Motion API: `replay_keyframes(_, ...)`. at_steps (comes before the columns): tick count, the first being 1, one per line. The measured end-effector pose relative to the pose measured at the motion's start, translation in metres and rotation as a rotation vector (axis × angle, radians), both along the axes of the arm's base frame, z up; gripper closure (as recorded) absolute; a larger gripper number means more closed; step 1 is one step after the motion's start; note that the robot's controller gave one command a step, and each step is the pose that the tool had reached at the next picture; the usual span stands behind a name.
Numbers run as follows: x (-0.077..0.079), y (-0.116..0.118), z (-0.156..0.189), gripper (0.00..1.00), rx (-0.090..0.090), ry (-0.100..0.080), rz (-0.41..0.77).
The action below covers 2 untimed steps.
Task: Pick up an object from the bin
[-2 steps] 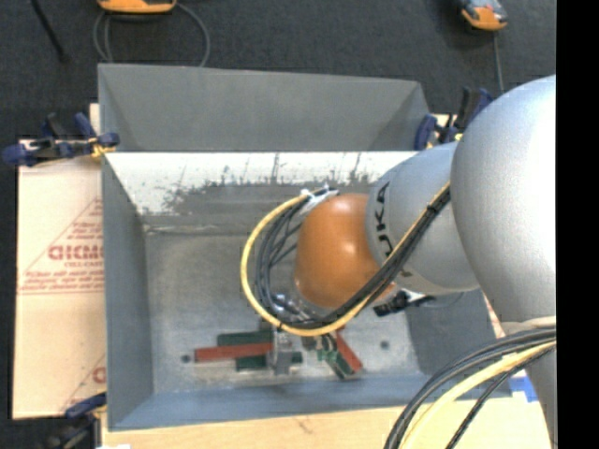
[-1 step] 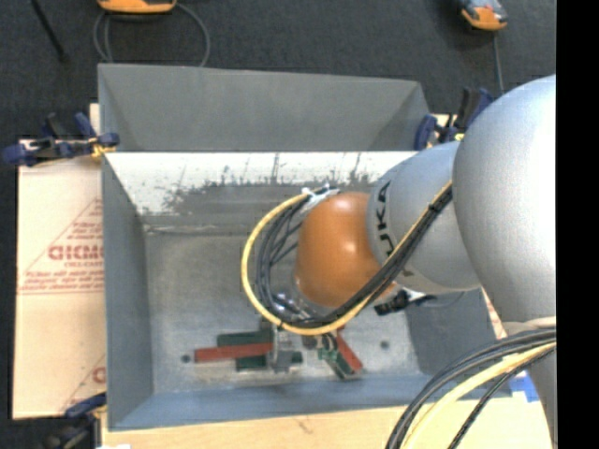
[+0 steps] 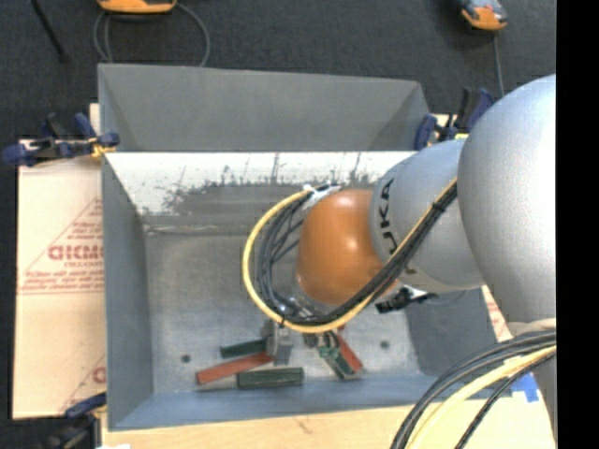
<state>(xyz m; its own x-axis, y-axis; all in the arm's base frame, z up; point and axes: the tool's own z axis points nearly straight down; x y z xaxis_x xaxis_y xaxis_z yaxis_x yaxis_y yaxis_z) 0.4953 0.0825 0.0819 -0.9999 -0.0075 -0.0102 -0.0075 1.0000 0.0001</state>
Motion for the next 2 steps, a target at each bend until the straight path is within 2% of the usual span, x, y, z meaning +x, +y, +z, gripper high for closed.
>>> replay_keyframes(2,-0.0003,-0.0004,0.0085,1.00,0.000,0.006,-0.001)
